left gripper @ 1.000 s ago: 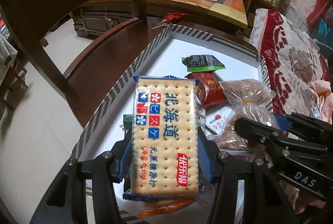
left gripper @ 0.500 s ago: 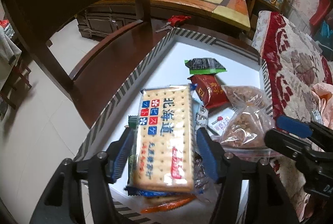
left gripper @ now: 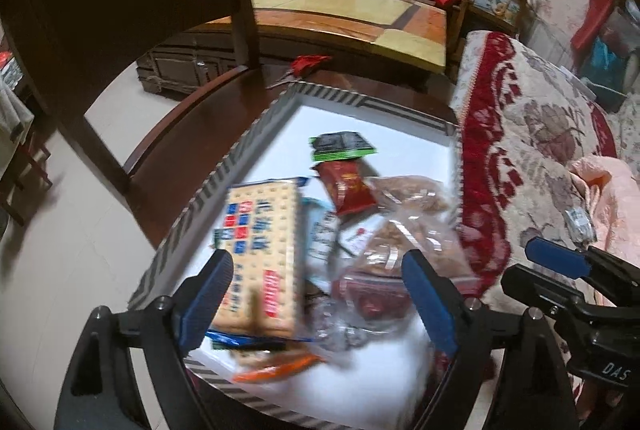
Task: Organize snacks
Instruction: 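Lower both packs into the tray and open both grippers, then move both grippers back over the blanket to the remaining packs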
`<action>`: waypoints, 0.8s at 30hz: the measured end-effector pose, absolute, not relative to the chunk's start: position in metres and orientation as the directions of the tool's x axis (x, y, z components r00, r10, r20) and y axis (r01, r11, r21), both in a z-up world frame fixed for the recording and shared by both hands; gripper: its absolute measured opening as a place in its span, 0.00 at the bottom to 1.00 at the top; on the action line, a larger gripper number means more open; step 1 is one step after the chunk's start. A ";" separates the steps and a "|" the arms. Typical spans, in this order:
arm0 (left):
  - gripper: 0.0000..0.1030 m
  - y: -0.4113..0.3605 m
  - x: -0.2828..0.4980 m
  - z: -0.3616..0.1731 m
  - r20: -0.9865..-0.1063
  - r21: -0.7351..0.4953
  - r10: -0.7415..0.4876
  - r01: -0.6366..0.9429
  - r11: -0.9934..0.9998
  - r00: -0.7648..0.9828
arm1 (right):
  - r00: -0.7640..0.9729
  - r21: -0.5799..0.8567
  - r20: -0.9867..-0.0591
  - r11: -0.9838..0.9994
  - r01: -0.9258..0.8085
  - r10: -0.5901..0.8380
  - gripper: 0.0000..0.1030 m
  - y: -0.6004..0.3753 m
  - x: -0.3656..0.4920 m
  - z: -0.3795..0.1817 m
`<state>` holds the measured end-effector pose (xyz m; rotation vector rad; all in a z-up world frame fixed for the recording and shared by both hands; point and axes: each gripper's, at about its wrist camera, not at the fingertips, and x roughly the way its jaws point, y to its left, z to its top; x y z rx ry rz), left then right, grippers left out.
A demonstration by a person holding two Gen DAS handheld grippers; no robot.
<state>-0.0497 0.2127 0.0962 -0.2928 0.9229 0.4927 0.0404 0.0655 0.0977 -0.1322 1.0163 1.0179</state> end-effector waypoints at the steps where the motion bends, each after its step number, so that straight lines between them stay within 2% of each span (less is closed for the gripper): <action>1: 0.85 0.207 -0.048 0.097 -0.816 -0.032 0.274 -0.514 0.857 0.509 | 0.142 0.341 -0.754 0.567 -0.750 0.641 0.53 0.059 0.041 0.098; 24: 0.85 0.060 0.043 0.083 -0.861 -0.095 0.023 -0.205 0.974 0.509 | 0.295 0.346 -0.807 0.815 -0.465 0.511 0.53 -0.122 0.105 0.052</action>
